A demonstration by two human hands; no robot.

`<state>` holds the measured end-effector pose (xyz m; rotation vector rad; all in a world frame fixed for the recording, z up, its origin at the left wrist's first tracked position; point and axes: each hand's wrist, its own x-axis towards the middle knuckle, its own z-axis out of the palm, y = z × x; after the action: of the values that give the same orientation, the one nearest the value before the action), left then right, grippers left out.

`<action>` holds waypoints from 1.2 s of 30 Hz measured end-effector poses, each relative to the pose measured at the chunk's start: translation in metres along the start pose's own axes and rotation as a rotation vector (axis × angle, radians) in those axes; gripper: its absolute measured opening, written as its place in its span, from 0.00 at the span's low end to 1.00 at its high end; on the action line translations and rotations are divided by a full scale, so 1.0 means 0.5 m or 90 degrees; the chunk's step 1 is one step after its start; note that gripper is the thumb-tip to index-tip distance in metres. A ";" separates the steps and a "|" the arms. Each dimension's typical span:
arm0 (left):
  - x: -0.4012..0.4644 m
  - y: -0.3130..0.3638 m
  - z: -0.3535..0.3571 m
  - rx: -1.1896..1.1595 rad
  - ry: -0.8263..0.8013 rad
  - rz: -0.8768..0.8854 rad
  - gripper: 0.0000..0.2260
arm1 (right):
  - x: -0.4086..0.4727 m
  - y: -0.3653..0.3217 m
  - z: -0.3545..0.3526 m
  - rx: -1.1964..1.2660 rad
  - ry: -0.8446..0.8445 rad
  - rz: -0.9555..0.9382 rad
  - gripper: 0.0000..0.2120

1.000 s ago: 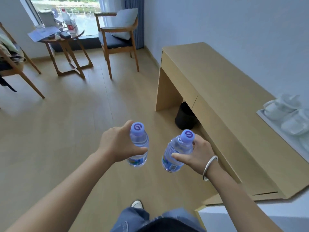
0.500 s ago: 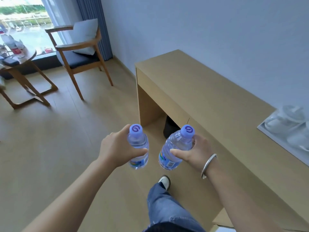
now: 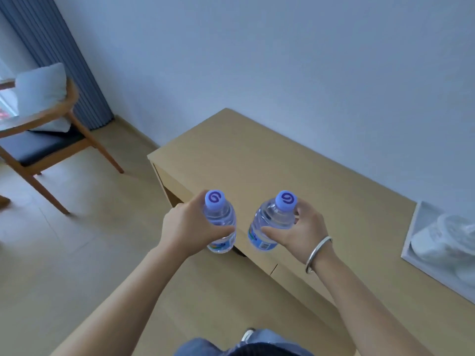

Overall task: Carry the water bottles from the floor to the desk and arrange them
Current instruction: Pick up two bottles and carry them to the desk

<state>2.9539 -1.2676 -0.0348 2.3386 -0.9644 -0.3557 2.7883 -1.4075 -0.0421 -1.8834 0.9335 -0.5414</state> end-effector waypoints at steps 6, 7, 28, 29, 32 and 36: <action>0.173 0.006 0.029 -0.005 -0.086 0.043 0.18 | 0.103 0.011 0.025 -0.015 0.075 0.054 0.19; 0.203 0.003 0.032 0.005 -0.108 0.060 0.18 | 0.119 0.013 0.034 -0.024 0.091 0.057 0.19; 0.669 0.047 0.067 0.004 -0.281 0.279 0.22 | 0.464 -0.008 0.114 -0.045 0.262 0.149 0.20; 0.682 0.054 0.073 0.001 -0.279 0.281 0.22 | 0.476 -0.007 0.112 -0.038 0.270 0.150 0.20; 0.717 0.071 0.090 -0.021 -0.285 0.288 0.23 | 0.512 -0.004 0.108 -0.023 0.297 0.153 0.18; 0.759 0.087 0.109 -0.046 -0.282 0.287 0.23 | 0.556 -0.001 0.095 -0.036 0.302 0.160 0.19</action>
<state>3.1723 -1.5844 -0.0615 1.9343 -1.6170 -0.7221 2.9922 -1.6009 -0.0684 -1.6807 1.4837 -0.8323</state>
